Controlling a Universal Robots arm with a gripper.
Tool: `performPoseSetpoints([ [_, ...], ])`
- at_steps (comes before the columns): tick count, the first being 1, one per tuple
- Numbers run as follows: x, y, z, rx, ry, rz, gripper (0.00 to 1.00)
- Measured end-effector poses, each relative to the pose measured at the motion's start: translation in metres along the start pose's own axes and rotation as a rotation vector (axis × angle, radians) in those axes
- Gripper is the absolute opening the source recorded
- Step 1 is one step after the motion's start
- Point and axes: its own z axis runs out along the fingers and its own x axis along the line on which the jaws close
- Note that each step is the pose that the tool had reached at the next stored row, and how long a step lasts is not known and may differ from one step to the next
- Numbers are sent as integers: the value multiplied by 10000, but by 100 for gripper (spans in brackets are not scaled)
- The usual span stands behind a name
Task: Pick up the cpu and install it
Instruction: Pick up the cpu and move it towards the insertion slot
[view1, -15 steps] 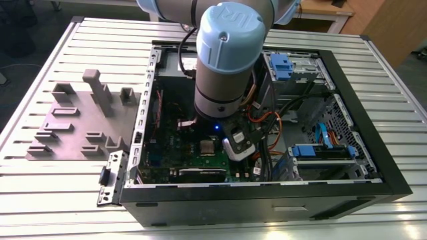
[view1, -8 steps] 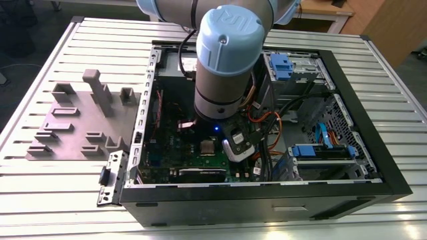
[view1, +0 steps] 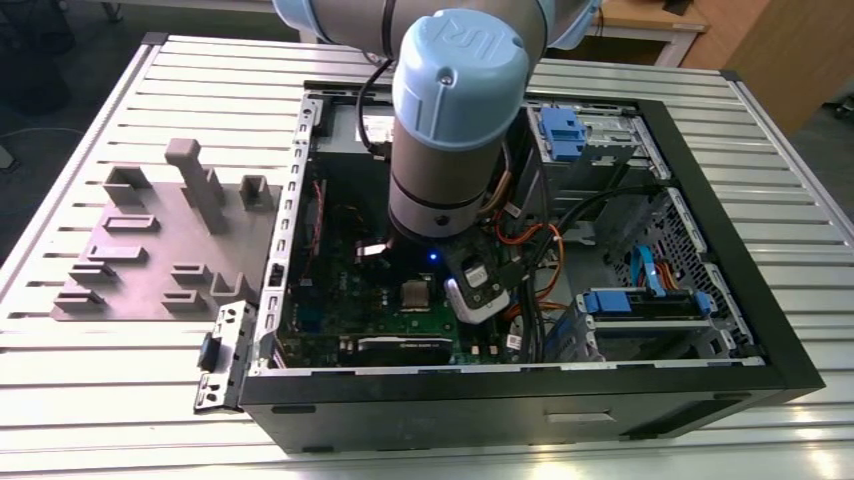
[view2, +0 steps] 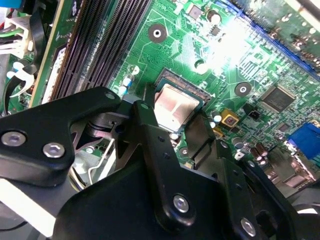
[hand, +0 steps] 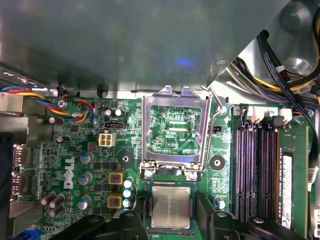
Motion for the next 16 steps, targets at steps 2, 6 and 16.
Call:
performPoseSetpoints([
  [2,7,0,-5,22,2,0,49],
  [6,18,1,-14,35,2,-1,49],
  [16,19,1,-8,39,-1,57,49],
])
